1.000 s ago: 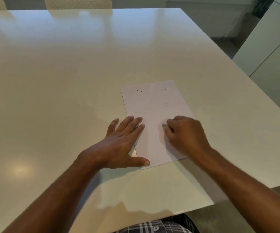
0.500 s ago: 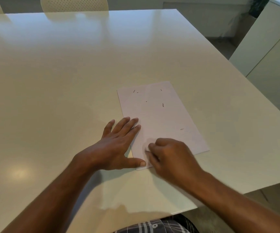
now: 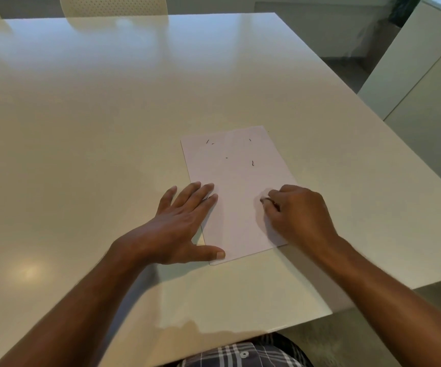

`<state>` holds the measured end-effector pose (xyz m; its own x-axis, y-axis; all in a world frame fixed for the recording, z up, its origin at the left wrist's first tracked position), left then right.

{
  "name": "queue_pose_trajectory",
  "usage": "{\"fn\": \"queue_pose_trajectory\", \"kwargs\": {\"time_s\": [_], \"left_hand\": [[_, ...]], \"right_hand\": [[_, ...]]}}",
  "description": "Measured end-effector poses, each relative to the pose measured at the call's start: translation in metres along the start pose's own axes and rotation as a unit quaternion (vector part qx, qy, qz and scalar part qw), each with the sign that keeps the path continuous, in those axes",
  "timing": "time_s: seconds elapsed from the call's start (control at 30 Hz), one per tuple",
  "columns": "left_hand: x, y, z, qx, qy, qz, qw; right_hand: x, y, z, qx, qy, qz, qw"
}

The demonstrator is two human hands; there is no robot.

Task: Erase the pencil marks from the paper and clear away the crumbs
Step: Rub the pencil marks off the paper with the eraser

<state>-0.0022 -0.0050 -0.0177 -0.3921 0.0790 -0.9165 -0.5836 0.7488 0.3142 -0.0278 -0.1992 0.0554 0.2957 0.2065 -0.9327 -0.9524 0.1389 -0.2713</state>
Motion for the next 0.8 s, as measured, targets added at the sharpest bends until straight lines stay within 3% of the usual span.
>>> {"fn": "queue_pose_trajectory", "kwargs": {"time_s": [0.2,0.33,0.53,0.7,0.8], "left_hand": [[0.000,-0.001,0.000,-0.003,-0.007,0.007,1.000],[-0.001,0.001,-0.002,-0.003,-0.005,0.006,1.000],[0.001,0.000,-0.001,-0.001,-0.011,0.006,1.000],[0.001,-0.001,0.000,0.002,-0.010,-0.002,1.000],[0.002,-0.001,0.001,0.000,-0.007,-0.002,1.000]], "right_hand": [[0.011,0.048,0.057,-0.102,-0.057,0.099,0.988],[0.001,0.003,-0.005,0.005,-0.004,0.009,1.000],[0.010,0.058,0.062,-0.112,-0.050,0.100,0.987],[-0.003,0.009,-0.003,-0.002,-0.003,-0.002,1.000],[0.001,0.041,0.042,-0.068,-0.042,0.048,0.996]]}}
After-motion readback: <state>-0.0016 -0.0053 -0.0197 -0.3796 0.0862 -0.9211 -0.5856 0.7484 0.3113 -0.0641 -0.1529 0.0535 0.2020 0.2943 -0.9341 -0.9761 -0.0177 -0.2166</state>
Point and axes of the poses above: each hand's wrist, its own y-axis away from the middle knuckle, its own x-axis out of the palm, z = x × y, the point moved 9 cm from there along -y, towards the middle knuckle, and after that the axes turned 5 degrees about x, right-handed, at the moved point
